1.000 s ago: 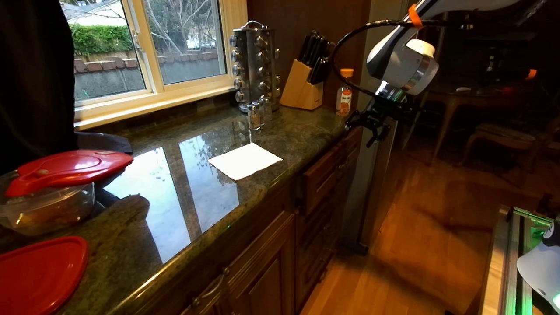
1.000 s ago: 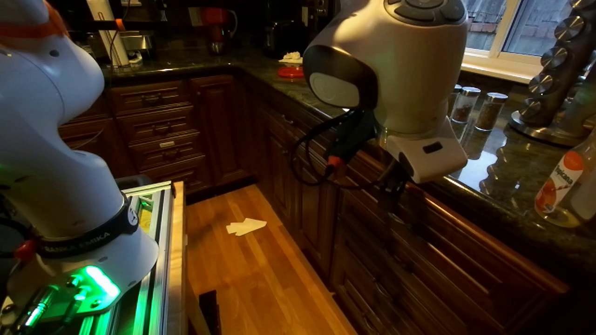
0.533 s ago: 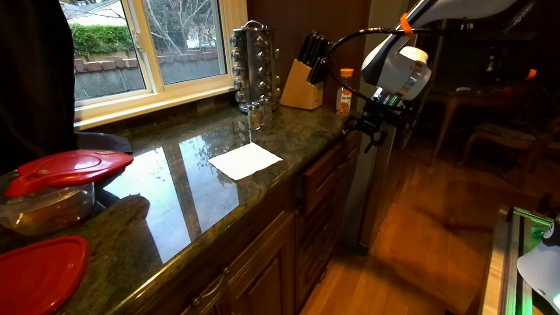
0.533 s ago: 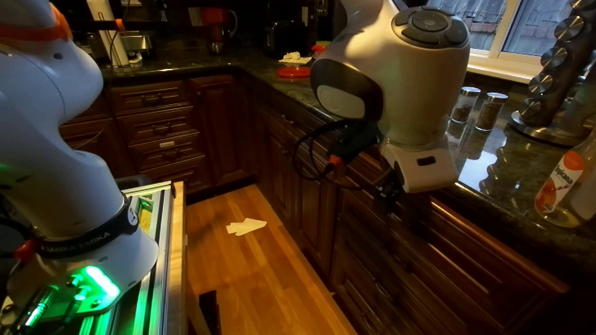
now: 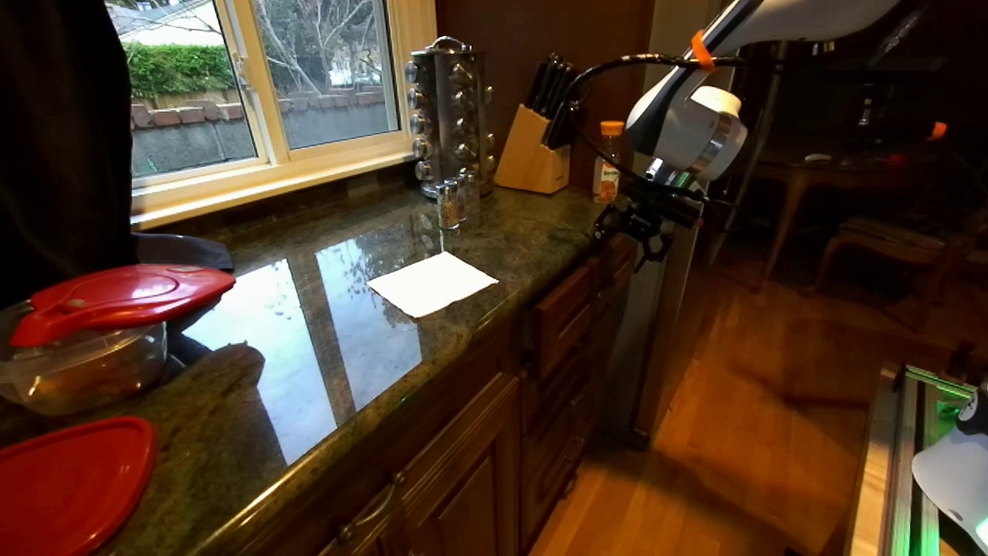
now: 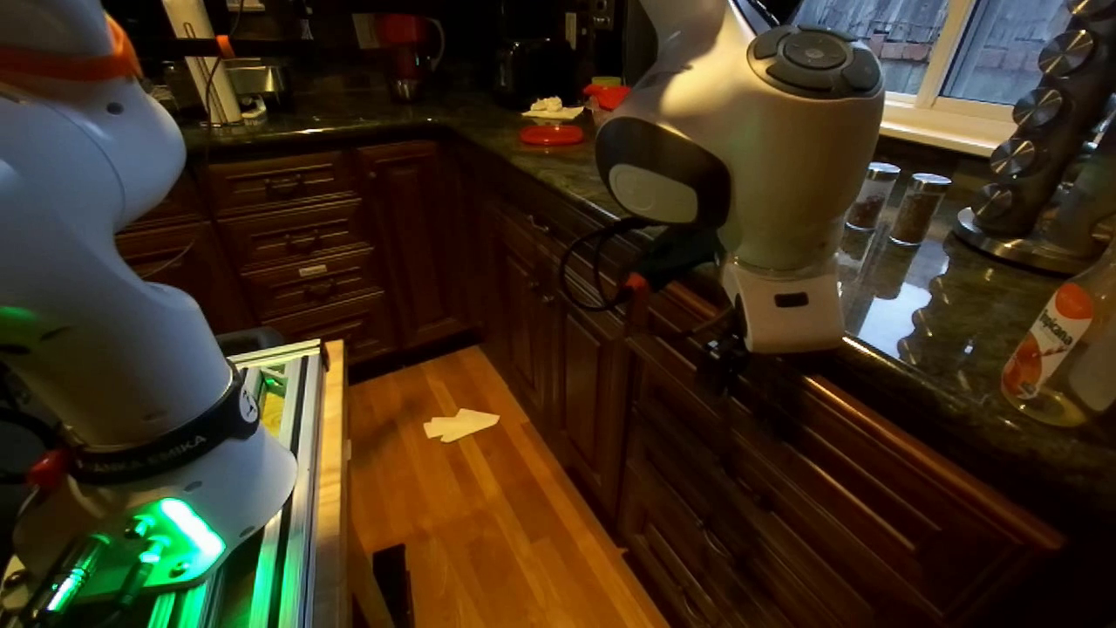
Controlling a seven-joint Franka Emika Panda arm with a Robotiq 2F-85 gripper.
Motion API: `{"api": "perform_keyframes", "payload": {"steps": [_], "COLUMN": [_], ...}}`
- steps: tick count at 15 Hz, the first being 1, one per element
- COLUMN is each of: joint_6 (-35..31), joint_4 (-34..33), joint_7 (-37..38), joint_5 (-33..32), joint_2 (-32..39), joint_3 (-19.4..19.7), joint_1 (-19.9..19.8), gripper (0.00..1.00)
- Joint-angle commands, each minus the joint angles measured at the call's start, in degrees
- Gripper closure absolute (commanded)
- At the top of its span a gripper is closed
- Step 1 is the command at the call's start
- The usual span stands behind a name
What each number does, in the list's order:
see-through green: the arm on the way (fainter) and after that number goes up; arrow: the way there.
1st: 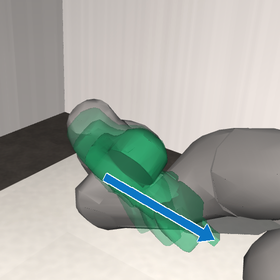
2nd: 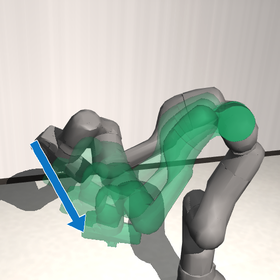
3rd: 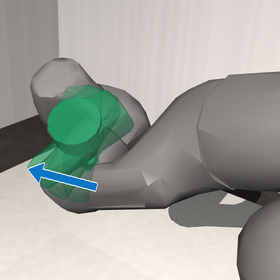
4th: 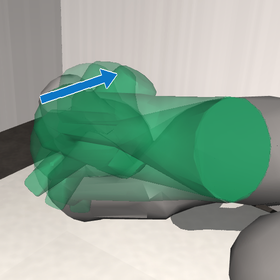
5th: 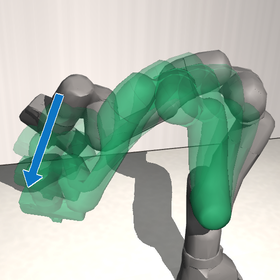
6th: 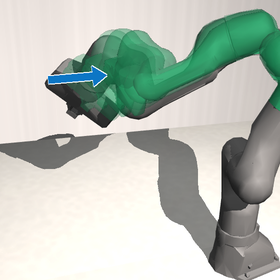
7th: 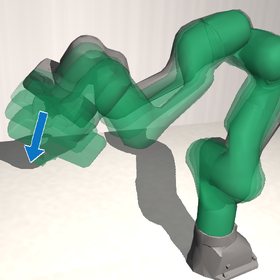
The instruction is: Open the top right drawer
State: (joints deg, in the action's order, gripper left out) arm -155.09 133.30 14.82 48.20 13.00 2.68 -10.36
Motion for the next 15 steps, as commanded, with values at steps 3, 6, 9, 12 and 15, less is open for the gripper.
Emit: {"api": "perform_keyframes", "payload": {"steps": [3,6,9,12,15], "joint_6": [-1.09,-0.86,-0.82,-0.73,-0.30], "joint_4": [-1.71,-1.91,-2.07,-2.08,-1.71], "joint_7": [4.36,5.73,6.66,7.61,9.64], "joint_5": [0.50,0.31,0.24,-0.30,-1.98], "joint_2": [2.07,2.75,3.11,3.23,3.27], "joint_3": [1.52,1.87,2.07,2.27,2.92], "joint_1": [2.01,2.17,2.29,2.53,3.18], "gripper": [0.00,0.00,0.00,0.00,0.00]}}
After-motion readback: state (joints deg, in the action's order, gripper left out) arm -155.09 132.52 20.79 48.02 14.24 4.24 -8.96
